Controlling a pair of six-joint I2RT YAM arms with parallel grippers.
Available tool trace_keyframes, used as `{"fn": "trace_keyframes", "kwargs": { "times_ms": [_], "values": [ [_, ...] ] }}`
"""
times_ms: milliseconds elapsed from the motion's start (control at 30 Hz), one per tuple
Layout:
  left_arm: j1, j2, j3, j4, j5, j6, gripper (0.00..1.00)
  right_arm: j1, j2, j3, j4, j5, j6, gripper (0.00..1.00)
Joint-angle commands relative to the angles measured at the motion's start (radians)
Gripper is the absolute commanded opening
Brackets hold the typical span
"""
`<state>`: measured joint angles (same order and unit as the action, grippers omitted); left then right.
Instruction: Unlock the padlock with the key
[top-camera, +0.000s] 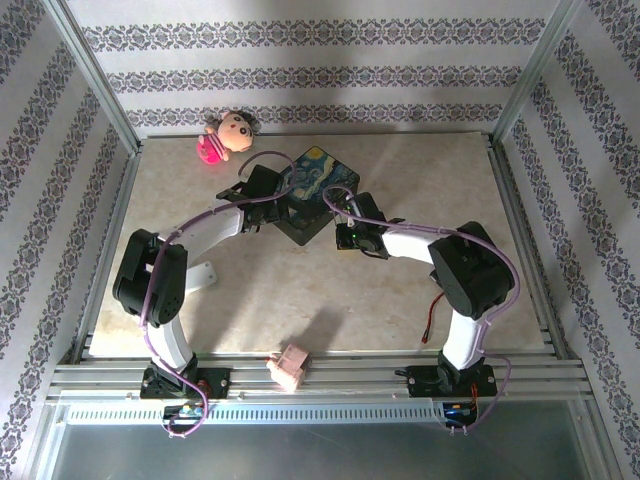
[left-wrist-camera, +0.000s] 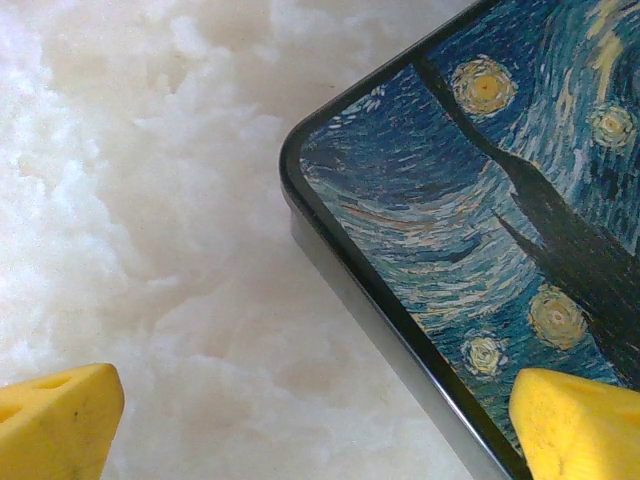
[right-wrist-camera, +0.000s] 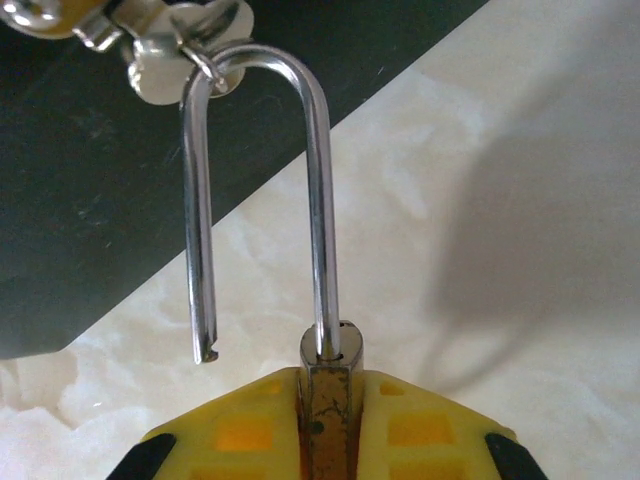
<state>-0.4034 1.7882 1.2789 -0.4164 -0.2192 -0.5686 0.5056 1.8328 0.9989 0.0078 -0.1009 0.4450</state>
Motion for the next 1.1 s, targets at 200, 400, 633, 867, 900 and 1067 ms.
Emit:
{"fn": "trace_keyframes", "kwargs": {
  "times_ms": [200,400,633,867,900,1067],
  "values": [
    [0.023,0.047,0.035,-0.079,0.0,-0.003,0.99,-0.016,-0.081,-0.066,0.004,-0.15,-0.042,0.04],
    [0.023,0.037,0.04,-0.09,0.004,-0.001,0.99,-0.044,-0.1,-0.095,0.052,-0.234,-0.006,0.0],
    [0.022,0.045,0.04,-0.092,0.005,0.001,0.99,-0.095,-0.118,-0.158,0.205,-0.389,0.083,0.0],
    [0.023,0.04,0.029,-0.088,0.022,-0.008,0.99,-0.114,-0.109,-0.185,0.295,-0.413,0.177,0.0],
    [0.023,0.039,0.027,-0.088,0.025,-0.01,0.99,-0.116,-0.105,-0.191,0.322,-0.416,0.207,0.0],
    [0.023,0.025,0.003,-0.079,0.045,-0.031,0.99,-0.116,-0.079,-0.235,0.474,-0.403,0.348,0.0]
  ]
}}
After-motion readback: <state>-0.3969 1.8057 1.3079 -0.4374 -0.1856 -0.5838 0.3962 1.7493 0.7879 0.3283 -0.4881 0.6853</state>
